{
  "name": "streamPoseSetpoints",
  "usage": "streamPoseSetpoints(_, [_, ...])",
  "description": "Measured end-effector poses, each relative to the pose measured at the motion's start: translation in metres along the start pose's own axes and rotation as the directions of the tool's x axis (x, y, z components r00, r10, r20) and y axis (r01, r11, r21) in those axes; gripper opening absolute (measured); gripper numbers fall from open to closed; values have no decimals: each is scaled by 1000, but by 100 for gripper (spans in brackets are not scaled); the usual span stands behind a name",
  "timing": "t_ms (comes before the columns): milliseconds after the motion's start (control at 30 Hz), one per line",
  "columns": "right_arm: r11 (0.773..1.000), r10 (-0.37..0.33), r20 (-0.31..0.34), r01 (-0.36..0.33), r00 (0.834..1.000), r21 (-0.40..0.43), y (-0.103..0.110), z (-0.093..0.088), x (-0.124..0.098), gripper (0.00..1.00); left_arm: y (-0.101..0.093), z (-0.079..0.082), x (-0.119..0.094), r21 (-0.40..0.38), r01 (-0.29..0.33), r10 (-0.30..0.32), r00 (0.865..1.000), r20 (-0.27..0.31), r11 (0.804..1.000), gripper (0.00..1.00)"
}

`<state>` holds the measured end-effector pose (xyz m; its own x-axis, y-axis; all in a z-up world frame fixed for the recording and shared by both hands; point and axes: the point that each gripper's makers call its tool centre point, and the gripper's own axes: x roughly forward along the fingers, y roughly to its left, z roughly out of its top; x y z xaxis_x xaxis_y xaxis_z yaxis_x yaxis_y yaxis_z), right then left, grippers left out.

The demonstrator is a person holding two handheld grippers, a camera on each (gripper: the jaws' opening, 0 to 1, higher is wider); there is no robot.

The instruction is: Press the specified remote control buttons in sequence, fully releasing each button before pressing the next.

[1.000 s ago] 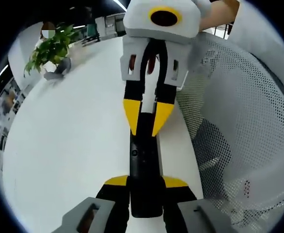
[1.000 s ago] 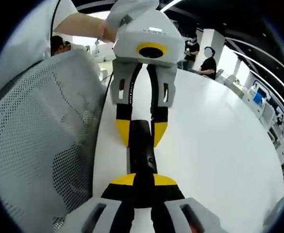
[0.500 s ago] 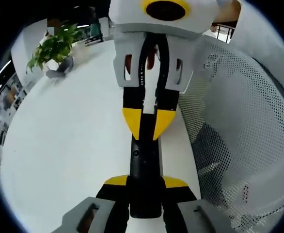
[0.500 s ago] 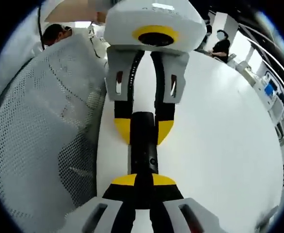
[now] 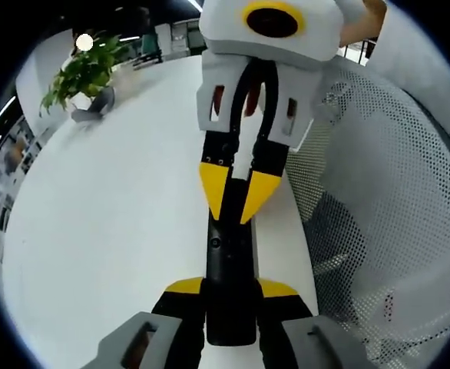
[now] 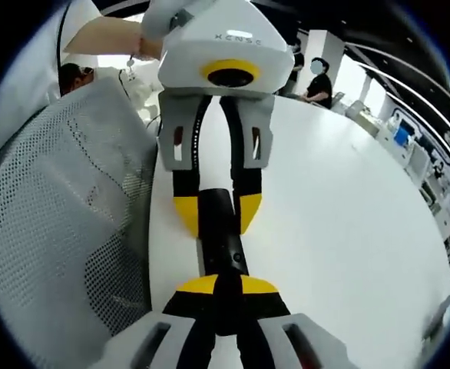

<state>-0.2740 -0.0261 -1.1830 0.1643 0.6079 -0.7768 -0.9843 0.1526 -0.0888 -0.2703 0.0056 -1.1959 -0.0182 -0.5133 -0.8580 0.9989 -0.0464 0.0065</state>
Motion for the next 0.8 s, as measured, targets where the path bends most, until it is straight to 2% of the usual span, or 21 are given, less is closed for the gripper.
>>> streamPoseSetpoints(67, [1000, 5, -5, -5, 1000, -13, 0, 0, 0, 5, 0, -2, -1, -13, -11, 11, 1000, -4, 1000, 25])
streamPoseSetpoints(167, [1000, 16, -4, -16, 1000, 12, -2, 1, 0, 5, -2, -8, -6, -13, -25, 25, 999, -23, 1000, 25])
streamPoseSetpoints(233, [1000, 27, -11, -26, 1000, 17, -1, 1, 0, 5, -1, -10, -7, -23, -38, 38, 999, 1, 999, 25])
streamPoseSetpoints(333, [992, 54, -67, -61, 996, -110, 1, 1, 1, 5, 0, -10, -7, -14, -38, 38, 999, 25, 999, 24])
streamPoseSetpoints(500, [972, 120, -166, -150, 979, -181, 3, 1, 2, 4, 1, -8, -6, -18, -18, 19, 1000, 12, 1000, 24])
streamPoseSetpoints(633, [972, 171, -214, -201, 962, -125, 0, 2, 4, 3, 1, -9, -6, -14, -8, 8, 1000, 4, 1000, 24])
streamPoseSetpoints(700, [979, 171, -210, -190, 963, -74, -1, 1, 4, 2, 1, -9, -6, -20, -9, 9, 1000, 9, 1000, 24])
streamPoseSetpoints(733, [986, 168, -200, -168, 965, 14, -2, 1, 5, 2, 1, -9, -6, -32, -12, 13, 1000, 13, 999, 24])
streamPoseSetpoints(767, [988, 155, -200, -153, 967, 27, -4, 1, 5, 1, 1, -9, -5, -39, -15, 16, 1000, 14, 999, 24])
streamPoseSetpoints(800, [988, 149, -205, -154, 967, -8, -3, 1, 5, 1, 1, -9, -5, -55, -21, 22, 1000, 14, 998, 24])
